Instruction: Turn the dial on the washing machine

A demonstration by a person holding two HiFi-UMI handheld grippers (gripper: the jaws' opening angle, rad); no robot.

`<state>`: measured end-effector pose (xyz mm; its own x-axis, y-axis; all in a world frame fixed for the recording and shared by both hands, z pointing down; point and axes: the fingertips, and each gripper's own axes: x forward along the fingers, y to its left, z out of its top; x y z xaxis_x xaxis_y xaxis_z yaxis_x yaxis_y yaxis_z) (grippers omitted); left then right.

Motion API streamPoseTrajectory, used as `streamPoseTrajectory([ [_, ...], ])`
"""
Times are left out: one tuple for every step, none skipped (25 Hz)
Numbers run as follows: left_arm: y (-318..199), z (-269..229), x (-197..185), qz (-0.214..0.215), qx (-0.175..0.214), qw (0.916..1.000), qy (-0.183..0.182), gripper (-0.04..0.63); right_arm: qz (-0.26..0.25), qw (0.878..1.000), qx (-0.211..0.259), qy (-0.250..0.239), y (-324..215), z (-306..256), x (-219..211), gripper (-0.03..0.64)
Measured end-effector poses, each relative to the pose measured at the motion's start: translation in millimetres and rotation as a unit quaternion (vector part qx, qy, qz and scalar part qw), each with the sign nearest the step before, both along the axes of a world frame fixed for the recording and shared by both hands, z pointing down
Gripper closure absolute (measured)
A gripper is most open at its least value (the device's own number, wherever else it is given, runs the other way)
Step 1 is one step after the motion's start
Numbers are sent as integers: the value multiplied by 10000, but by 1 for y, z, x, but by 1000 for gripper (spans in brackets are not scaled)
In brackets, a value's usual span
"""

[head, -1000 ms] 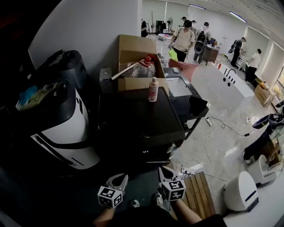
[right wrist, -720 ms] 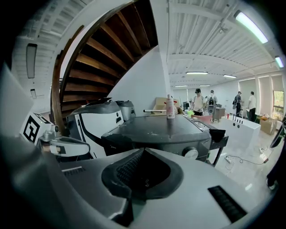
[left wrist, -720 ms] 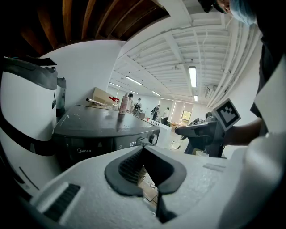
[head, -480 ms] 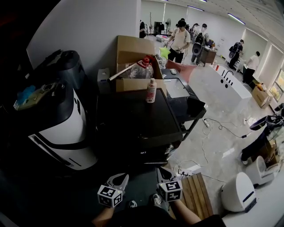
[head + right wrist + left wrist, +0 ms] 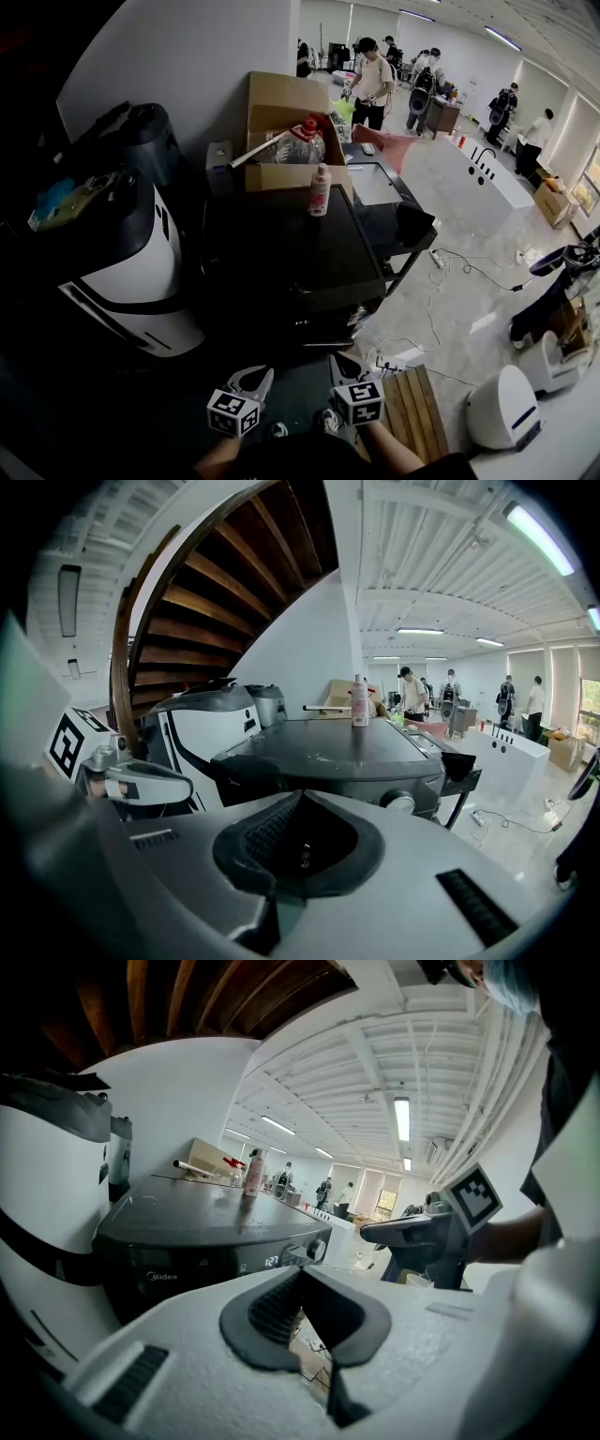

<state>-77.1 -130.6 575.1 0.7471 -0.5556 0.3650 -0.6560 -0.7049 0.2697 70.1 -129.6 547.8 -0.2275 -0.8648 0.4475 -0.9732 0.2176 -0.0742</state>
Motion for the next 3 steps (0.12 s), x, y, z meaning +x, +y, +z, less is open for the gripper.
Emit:
streamPoseTrajectory([
  [0,1,2,7,7,10000,7,584,-6,10000,-5,2,0,0,1,618],
  [-1,1,3,16,25,10000,29,584,-10,10000,-10,3,0,0,3,618],
  [-1,2,5,25,48,10000,57,584,-15,10000,-16,5,-1,1,4,618],
])
